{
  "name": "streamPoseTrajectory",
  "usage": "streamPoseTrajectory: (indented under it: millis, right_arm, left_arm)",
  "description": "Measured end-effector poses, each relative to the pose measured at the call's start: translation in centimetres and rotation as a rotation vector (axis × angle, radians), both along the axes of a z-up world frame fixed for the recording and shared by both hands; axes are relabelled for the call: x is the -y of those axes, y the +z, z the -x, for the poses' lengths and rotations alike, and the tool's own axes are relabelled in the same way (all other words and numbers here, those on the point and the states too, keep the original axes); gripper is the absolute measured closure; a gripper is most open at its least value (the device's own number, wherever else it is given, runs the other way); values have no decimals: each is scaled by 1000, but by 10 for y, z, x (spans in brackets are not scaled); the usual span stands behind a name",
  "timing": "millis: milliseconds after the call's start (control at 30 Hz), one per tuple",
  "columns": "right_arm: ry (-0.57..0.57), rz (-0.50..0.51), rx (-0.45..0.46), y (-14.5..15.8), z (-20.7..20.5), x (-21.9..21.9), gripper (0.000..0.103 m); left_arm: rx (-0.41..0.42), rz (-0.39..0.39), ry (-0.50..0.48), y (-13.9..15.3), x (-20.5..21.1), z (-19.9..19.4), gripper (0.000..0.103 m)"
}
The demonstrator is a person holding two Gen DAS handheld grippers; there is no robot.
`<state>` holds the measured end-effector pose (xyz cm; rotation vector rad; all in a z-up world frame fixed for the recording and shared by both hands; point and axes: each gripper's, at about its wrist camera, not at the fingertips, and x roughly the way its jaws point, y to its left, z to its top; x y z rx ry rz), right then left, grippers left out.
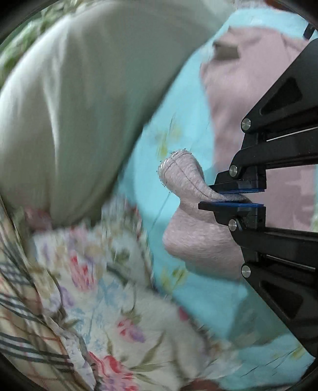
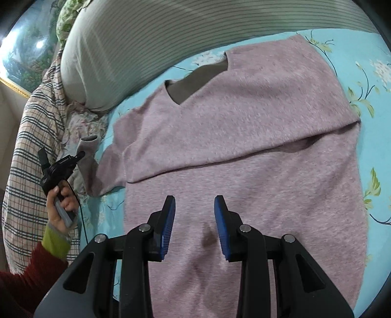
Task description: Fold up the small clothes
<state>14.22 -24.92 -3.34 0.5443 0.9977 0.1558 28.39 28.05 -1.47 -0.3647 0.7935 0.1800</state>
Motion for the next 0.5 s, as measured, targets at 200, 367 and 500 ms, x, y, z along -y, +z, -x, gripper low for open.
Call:
streamPoseTrajectory:
  millis: [200,367,500]
  right_arm:
    - [-44,-7,29,10,15,22,69]
    - [-111,0,47,16,30,55,69]
    - [-180,4,43,15,41,81,69]
  left_arm:
    - [63,112,-154,14,125,19,99]
    - [88,182,-353,24,246,23,99]
    - [73,205,-474,12,330,7,99]
